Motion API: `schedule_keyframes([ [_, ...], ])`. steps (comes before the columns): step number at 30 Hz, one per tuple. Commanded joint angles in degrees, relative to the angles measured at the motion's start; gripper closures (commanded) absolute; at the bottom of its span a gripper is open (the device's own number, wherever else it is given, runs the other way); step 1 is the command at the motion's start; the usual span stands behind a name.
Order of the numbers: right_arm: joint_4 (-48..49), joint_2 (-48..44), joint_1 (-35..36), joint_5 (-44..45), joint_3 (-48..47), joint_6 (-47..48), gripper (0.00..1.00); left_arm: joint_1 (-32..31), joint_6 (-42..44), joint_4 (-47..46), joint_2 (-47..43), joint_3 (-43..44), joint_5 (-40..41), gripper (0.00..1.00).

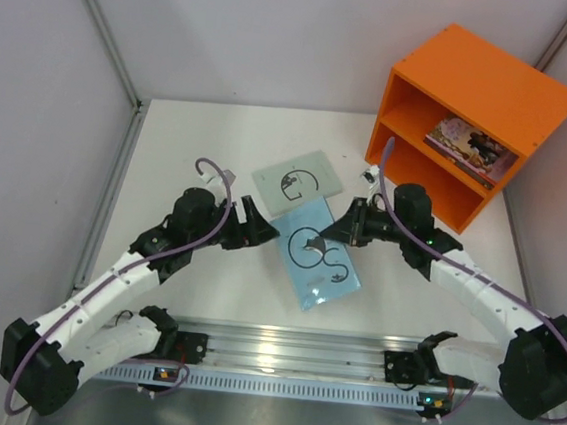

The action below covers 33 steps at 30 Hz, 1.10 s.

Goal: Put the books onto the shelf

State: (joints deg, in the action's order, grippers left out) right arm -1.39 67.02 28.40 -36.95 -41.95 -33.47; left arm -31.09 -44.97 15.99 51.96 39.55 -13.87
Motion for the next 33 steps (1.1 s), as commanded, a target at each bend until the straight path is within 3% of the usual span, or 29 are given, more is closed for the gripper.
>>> schedule_keyframes([
  [1, 6.6, -3.8, -1.2, -12.2, -2.9, -4.0, 1.00, 0.2, 2.1, -6.0, 0.0, 0.4, -7.0, 0.13],
  [6, 21.5, -5.8, -1.2, -18.2, 0.6, -16.1, 1.00, 0.2, -0.9, -14.7, 1.1, -2.1, -12.4, 0.15],
  [11, 27.7, -6.2, -0.8, -18.8, 3.8, -20.9, 1.00, 0.2, -5.3, -26.1, 0.4, -4.6, -17.1, 0.22],
  [12, 28.5, -6.0, -0.7, -18.7, 4.2, -21.4, 1.00, 0.2, -8.1, -28.5, 0.0, -6.4, -17.9, 0.28],
  [13, 27.9, -5.9, -0.7, -18.5, 4.3, -20.9, 1.00, 0.2, -9.5, -31.1, -0.2, -7.3, -18.3, 0.46],
  [14, 26.4, -5.8, -0.7, -17.0, 4.0, -19.7, 0.99, 0.2, -10.8, -32.9, -0.7, -8.0, -18.5, 0.58],
  [15, 18.5, -5.8, -0.7, -15.5, 3.2, -14.5, 0.94, 0.2, -13.5, -36.0, -0.8, -9.2, -18.3, 0.67],
  [16, 13.5, -5.9, -0.7, -11.0, 2.2, -11.3, 0.76, 0.2, -14.7, -36.9, -1.0, -9.7, -18.0, 0.85],
  [17, 8.8, -6.0, -0.7, -8.2, 0.0, -8.4, 0.67, 0.2, -15.7, -37.3, -0.7, -9.9, -17.3, 0.96],
  [18, -0.4, -6.2, -0.7, -4.9, -1.3, -2.7, 0.59, 0.2, -17.2, -37.3, -0.4, -9.9, -17.1, 1.00],
  [19, -4.9, -6.1, -0.7, 2.4, -2.6, 0.1, 0.46, 0.2, -17.9, -37.1, 0.0, -9.8, -16.6, 1.00],
  [22, -18.1, -6.2, -0.5, 18.8, -7.2, 7.2, 0.28, 0.2, -19.6, -36.4, 2.6, -9.1, -15.2, 1.00],
  [26, -25.2, -6.3, 7.1, 35.1, -11.6, 10.8, 0.24, 0.1, -22.4, -34.2, 6.5, -6.4, -11.2, 1.00],
  [28, -27.3, -5.7, 12.1, 44.1, -13.8, 12.9, 0.24, 0.2, -22.4, -25.8, 9.4, -3.4, -6.1, 1.00],
  [29, -28.6, -4.5, 18.1, 47.5, -16.1, 14.9, 0.24, 0.2, -21.8, -22.9, 10.6, -0.2, -4.6, 1.00],
  [33, -28.8, -0.5, 31.4, 60.9, -19.8, 19.5, 0.26, 0.1, -24.4, -19.0, 16.0, 4.7, -1.4, 1.00],
])
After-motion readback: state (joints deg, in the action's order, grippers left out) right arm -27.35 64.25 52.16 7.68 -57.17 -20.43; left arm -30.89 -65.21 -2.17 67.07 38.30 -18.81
